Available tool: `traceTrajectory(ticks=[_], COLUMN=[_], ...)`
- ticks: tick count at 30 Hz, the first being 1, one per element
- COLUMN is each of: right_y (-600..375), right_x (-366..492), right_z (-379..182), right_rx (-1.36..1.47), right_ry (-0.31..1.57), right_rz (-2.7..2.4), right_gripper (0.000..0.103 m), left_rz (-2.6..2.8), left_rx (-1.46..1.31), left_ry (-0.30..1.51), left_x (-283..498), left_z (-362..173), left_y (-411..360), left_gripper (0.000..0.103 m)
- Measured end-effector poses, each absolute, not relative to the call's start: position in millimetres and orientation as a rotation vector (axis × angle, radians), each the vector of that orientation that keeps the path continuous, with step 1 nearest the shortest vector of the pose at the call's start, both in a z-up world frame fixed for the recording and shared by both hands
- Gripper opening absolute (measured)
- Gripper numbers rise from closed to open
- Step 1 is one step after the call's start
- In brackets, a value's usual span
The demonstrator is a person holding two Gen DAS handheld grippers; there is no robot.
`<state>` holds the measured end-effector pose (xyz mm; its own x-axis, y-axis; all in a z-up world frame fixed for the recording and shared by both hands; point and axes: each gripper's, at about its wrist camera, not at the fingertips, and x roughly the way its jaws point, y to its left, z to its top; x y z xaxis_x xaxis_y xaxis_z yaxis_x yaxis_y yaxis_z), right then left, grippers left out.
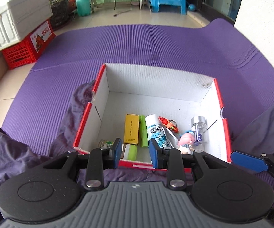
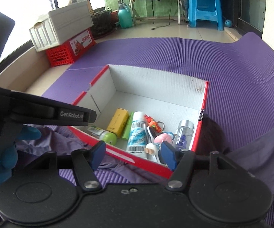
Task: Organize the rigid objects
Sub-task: 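Move both tools back toward the remaining items on the mat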
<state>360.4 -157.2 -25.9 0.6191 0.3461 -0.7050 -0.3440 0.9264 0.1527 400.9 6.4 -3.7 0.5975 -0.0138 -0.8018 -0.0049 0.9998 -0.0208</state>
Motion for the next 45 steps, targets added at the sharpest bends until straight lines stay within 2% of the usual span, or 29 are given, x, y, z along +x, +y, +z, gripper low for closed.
traceTrajectory(ticks=[3, 5, 13, 15, 16, 18, 24, 26, 29, 36, 37, 38, 45], right_y=[-156.5, -156.5, -161.5, -164.1, -165.6, -168.2, -172.5, -173.3, -175.5, -175.0, -174.8, -175.0, -171.8], right_x=[346.5, 337.4, 297.7, 287.3, 282.1, 271.6, 244.8, 237.9, 230.3, 217.3, 216.5, 216.3, 219.1], right_z=[-15.0, -9.0, 7.6, 10.5, 11.9, 14.0, 16.6, 17.6, 18.6, 12.1, 10.5, 8.2, -14.2], right_rx=[-0.002, -0.001, 0.019, 0.031, 0.036, 0.036, 0.027, 0.027, 0.032, 0.022, 0.024, 0.028, 0.036], right_ry=[0.792, 0.780, 0.747, 0.743, 0.739, 0.731, 0.721, 0.716, 0.709, 0.720, 0.724, 0.731, 0.796], right_rz=[0.405, 0.409, 0.433, 0.435, 0.441, 0.446, 0.451, 0.449, 0.448, 0.439, 0.440, 0.441, 0.435], right_gripper=[0.065, 0.070, 0.078, 0.082, 0.085, 0.085, 0.088, 0.093, 0.096, 0.101, 0.101, 0.101, 0.101], left_rz=[-0.004, -0.001, 0.009, 0.001, 0.001, 0.008, 0.000, 0.003, 0.010, 0.053, 0.060, 0.066, 0.127], left_rx=[-0.029, -0.038, -0.055, -0.075, -0.079, -0.074, -0.073, -0.075, -0.086, -0.129, -0.133, -0.137, -0.248], left_ry=[0.910, 0.901, 0.873, 0.867, 0.861, 0.838, 0.824, 0.821, 0.809, 0.801, 0.805, 0.813, 0.882], left_x=[384.1, 371.9, 323.0, 310.4, 303.4, 289.5, 259.6, 251.4, 238.5, 214.6, 212.8, 211.2, 209.2], left_z=[8.9, 15.4, 30.2, 31.4, 32.4, 35.3, 43.2, 44.5, 45.6, 36.7, 34.6, 31.0, -1.3], left_y=[9.1, 11.1, 21.2, 23.1, 24.0, 24.7, 25.8, 27.1, 32.1, 48.0, 49.6, 52.3, 84.5], left_gripper=[0.030, 0.030, 0.030, 0.041, 0.056, 0.064, 0.064, 0.065, 0.076, 0.087, 0.092, 0.102, 0.103])
